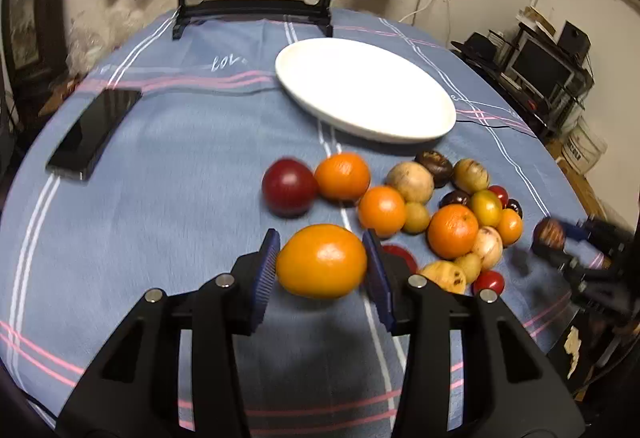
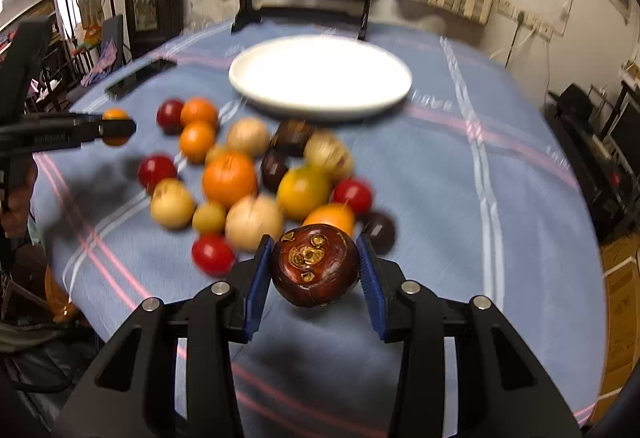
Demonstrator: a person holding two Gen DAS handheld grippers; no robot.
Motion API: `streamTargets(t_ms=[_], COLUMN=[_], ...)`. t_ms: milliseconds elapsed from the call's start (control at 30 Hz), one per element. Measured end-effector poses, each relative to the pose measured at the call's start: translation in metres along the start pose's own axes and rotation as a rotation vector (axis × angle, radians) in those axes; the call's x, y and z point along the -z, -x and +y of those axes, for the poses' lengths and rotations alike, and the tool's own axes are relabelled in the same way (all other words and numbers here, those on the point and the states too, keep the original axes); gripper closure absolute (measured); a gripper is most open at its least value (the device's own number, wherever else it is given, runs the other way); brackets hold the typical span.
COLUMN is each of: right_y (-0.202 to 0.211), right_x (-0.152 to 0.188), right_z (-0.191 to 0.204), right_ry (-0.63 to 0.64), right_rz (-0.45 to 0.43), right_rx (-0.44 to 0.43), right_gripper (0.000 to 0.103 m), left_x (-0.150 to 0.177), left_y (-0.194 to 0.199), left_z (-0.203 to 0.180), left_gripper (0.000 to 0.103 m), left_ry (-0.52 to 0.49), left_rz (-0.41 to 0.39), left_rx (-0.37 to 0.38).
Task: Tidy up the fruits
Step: 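Carry both fruits over the white plate and open both grippers to release them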
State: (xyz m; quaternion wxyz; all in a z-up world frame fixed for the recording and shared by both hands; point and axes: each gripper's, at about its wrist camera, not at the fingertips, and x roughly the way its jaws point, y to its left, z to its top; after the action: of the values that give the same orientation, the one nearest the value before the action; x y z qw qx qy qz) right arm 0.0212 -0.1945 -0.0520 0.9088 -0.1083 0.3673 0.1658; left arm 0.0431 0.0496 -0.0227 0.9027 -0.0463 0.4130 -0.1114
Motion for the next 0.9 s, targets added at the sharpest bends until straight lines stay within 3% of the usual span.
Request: streamTargets(t_ms=[233,433,500,767,900], right_y=[-0.010,-0.090,-0.120,-0.190,-0.209], right_x=[-0.073,-0.128,-0.141,-0.173,-0.195], right_z=[-0.018,-0.036,-0.045,-0.061,-0.062], right_ry=[0.050,0.052,0.024,0.011,0.019], right_rz=[-0.093,-0.003,0.041,0.137,0.118], right_rx=[0.031,0.065,0.034,0.046,0.103], right_gripper=[0.060,0.061,0.061,0.061,0.061], left_x=[-0.071,-0.137,-0.150,-0.176,-0.191], left_y=[-0.016,-0.093,-0.118,-0.181,-0.202], left_z=[-0.014,-0.008,-0.004,0.003,0.002], left_gripper=[0.060,0.059,0.059,0.059,0.059], left_ry=[-0.083,-0.039,-0.023,0.010,0.027], left_rz=[-0.034,0.054,0.087,0.154,0.154], left_rx=[-0.028,-0.071,-0.080,-0.100,-0.121])
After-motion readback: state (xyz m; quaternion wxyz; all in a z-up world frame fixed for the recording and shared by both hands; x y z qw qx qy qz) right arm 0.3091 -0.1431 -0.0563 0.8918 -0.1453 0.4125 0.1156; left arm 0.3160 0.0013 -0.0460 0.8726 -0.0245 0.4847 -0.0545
